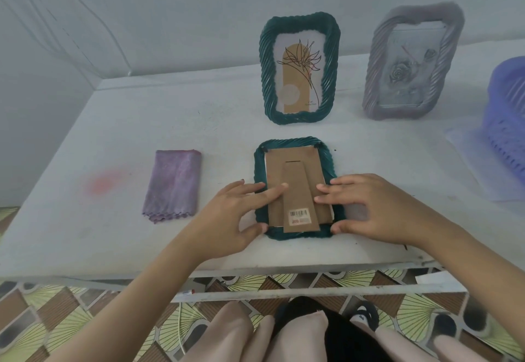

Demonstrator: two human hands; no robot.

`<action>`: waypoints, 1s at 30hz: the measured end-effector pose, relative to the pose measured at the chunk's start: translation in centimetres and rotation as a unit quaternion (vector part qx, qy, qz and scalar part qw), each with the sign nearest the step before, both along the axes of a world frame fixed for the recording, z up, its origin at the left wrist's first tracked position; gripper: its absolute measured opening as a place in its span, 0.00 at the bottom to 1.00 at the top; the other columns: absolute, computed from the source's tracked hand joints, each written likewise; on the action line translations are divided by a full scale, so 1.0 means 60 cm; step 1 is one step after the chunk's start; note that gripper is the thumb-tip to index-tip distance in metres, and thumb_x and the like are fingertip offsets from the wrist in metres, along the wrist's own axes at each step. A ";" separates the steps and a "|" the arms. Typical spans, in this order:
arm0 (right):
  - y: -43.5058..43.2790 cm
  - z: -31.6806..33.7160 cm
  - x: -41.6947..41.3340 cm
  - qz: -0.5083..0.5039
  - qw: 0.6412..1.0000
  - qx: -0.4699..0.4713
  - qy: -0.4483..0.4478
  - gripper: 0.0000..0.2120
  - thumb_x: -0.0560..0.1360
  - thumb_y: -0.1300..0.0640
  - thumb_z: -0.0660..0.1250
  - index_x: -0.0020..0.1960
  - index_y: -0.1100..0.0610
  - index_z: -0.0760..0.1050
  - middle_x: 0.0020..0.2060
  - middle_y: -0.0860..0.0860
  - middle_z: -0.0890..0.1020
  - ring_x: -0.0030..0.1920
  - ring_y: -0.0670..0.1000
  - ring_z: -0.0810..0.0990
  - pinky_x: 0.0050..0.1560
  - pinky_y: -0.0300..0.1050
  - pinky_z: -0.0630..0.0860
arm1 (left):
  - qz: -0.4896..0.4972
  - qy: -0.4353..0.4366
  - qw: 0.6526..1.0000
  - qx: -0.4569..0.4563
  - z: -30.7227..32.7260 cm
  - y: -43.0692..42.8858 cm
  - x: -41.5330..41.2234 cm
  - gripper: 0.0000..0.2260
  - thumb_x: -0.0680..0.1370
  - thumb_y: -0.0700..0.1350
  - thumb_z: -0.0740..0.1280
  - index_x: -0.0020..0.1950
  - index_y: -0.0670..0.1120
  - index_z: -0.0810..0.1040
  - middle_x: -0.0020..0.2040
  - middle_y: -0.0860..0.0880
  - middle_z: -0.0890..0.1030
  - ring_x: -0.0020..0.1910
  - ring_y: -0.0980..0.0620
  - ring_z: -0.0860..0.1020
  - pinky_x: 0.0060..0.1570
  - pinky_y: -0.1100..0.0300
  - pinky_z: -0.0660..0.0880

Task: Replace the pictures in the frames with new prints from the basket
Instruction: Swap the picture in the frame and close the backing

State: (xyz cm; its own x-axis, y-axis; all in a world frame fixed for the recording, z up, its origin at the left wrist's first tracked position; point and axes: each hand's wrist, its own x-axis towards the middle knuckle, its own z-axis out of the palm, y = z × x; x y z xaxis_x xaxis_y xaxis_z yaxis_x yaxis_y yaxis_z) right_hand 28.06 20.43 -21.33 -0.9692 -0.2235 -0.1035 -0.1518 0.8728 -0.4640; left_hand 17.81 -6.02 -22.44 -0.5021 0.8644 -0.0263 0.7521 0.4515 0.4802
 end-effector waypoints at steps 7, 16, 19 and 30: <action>0.002 0.003 -0.003 0.004 1.000 -0.008 -0.014 0.25 0.68 0.41 0.70 0.62 0.32 0.65 0.60 0.23 0.59 0.66 0.34 0.60 0.64 0.35 0.54 | -0.048 0.102 0.993 -0.032 -0.004 -0.004 0.002 0.20 0.76 0.54 0.55 0.67 0.57 0.71 0.68 0.55 0.71 0.70 0.49 0.67 0.69 0.50 0.56; -0.001 0.011 -0.009 0.031 0.997 0.063 0.012 0.24 0.69 0.38 0.67 0.64 0.37 0.68 0.65 0.34 0.69 0.65 0.41 0.66 0.64 0.40 0.60 | -0.093 0.227 0.967 -0.073 0.016 0.017 -0.002 0.20 0.74 0.56 0.56 0.59 0.52 0.79 0.57 0.52 0.81 0.58 0.46 0.78 0.60 0.47 0.70; -0.001 0.010 -0.007 0.039 0.996 0.080 0.029 0.24 0.70 0.38 0.66 0.64 0.39 0.70 0.65 0.37 0.72 0.63 0.43 0.69 0.61 0.40 0.60 | -0.113 0.233 0.963 -0.080 0.019 0.019 -0.008 0.20 0.73 0.58 0.57 0.59 0.52 0.79 0.56 0.52 0.82 0.58 0.46 0.78 0.61 0.46 0.69; -0.021 0.005 0.005 0.068 0.982 0.141 0.105 0.22 0.67 0.43 0.65 0.55 0.54 0.80 0.53 0.51 0.83 0.48 0.52 0.82 0.50 0.48 0.77 | -0.133 0.252 0.956 -0.068 0.020 0.026 -0.005 0.19 0.73 0.55 0.59 0.55 0.48 0.82 0.52 0.49 0.84 0.55 0.51 0.80 0.61 0.50 0.71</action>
State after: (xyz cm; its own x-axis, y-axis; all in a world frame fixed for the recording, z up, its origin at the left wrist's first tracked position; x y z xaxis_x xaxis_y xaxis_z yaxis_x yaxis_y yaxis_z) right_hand 28.34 19.15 -21.00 -0.9389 -0.3436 0.0198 -0.3424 0.9270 -0.1531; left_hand 17.51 -4.48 -21.24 -0.2433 0.9691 0.0395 0.9694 0.2443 -0.0233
